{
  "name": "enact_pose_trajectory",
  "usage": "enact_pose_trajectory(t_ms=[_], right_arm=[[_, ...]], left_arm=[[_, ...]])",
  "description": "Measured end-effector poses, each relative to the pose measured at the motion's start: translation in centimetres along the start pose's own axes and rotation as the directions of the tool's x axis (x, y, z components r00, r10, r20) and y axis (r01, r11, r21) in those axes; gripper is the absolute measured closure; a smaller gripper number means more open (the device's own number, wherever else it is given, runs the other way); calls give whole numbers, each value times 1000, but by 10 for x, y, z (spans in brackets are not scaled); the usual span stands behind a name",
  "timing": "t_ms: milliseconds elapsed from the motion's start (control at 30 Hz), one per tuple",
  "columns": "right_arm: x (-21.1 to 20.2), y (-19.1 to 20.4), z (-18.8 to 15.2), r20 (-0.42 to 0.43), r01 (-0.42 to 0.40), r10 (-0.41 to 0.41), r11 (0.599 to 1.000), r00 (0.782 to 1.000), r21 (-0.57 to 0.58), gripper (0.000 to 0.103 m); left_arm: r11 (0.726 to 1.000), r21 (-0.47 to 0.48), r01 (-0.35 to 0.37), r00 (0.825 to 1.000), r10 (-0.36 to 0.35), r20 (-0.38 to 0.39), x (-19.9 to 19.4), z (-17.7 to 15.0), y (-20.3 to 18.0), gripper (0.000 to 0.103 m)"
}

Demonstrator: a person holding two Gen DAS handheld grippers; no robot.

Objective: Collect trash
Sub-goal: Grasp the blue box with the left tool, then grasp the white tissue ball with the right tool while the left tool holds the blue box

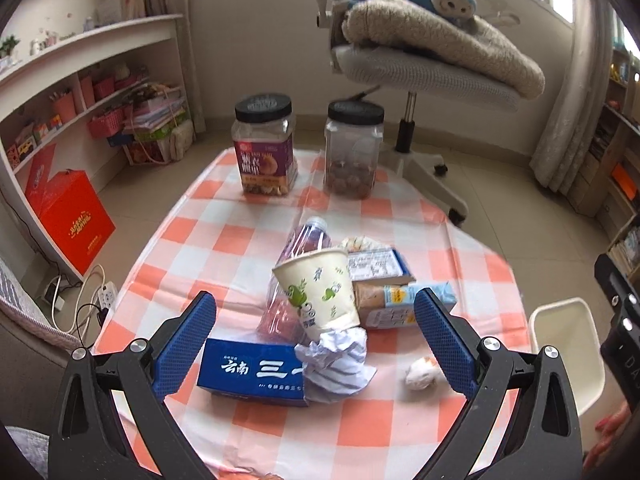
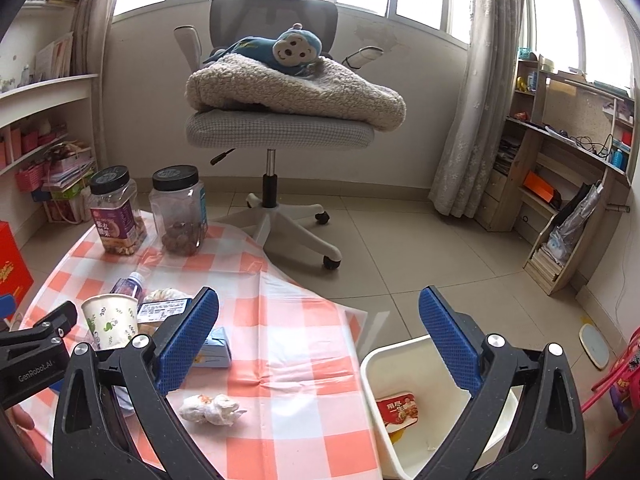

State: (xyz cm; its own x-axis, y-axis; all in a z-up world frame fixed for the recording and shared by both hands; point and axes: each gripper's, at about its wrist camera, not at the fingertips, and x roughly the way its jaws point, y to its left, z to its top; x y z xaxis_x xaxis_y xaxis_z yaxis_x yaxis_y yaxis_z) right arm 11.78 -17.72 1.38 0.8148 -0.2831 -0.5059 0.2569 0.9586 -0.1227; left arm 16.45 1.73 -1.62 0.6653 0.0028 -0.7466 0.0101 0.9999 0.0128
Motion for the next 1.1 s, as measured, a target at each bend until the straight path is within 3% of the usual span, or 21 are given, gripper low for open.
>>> enact_pose_trajectory(t_ms=[100, 167, 233, 400, 500, 600, 633, 700, 767, 833, 900, 1000, 1100], right_arm=[[10, 9, 0, -64, -52, 51, 999, 997, -2, 7], [20, 14, -2, -119, -79, 77, 997, 990, -4, 7], [33, 16, -5, -186, -103, 104, 995, 977, 13, 7], [68, 12, -17, -369, -177, 213, 976, 905, 129, 7], [87, 12, -29, -443, -177, 243, 967, 863, 185, 7], [105, 12, -40, -506, -167, 269, 957, 820, 237, 7], [110, 12, -44, -526, -165, 282, 952, 803, 259, 7], [118, 11, -53, -561, -160, 313, 939, 766, 305, 7], [124, 11, -59, -587, -161, 342, 927, 734, 339, 7], [126, 13, -62, -597, -160, 352, 923, 720, 351, 7], [126, 18, -63, -601, -161, 341, 929, 723, 333, 7], [126, 30, -67, -613, -171, 319, 942, 723, 289, 7], [133, 41, -83, -655, -176, 333, 939, 679, 294, 7]], left_arm=[[981, 183, 72, 979, -34, -200, 33, -3, 7, 7], [929, 355, 104, 955, 6, -295, 53, -16, 5, 7], [872, 477, 111, 938, 67, -341, 69, -30, 8, 7], [799, 574, 179, 905, 95, -414, 102, -49, 13, 7], [787, 580, 210, 901, 75, -428, 114, -50, 15, 7], [768, 601, 222, 907, 63, -416, 123, -54, 13, 7], [766, 596, 240, 899, 57, -434, 127, -57, 13, 7], [782, 552, 290, 864, 34, -503, 131, -64, 16, 8], [800, 503, 326, 841, -2, -542, 128, -67, 19, 22], [833, 449, 323, 829, -21, -559, 124, -68, 23, 39], [861, 401, 314, 830, -43, -556, 116, -68, 28, 46], [890, 343, 300, 848, -84, -523, 95, -67, 37, 47], [909, 303, 287, 875, -120, -468, 65, -62, 43, 48]])
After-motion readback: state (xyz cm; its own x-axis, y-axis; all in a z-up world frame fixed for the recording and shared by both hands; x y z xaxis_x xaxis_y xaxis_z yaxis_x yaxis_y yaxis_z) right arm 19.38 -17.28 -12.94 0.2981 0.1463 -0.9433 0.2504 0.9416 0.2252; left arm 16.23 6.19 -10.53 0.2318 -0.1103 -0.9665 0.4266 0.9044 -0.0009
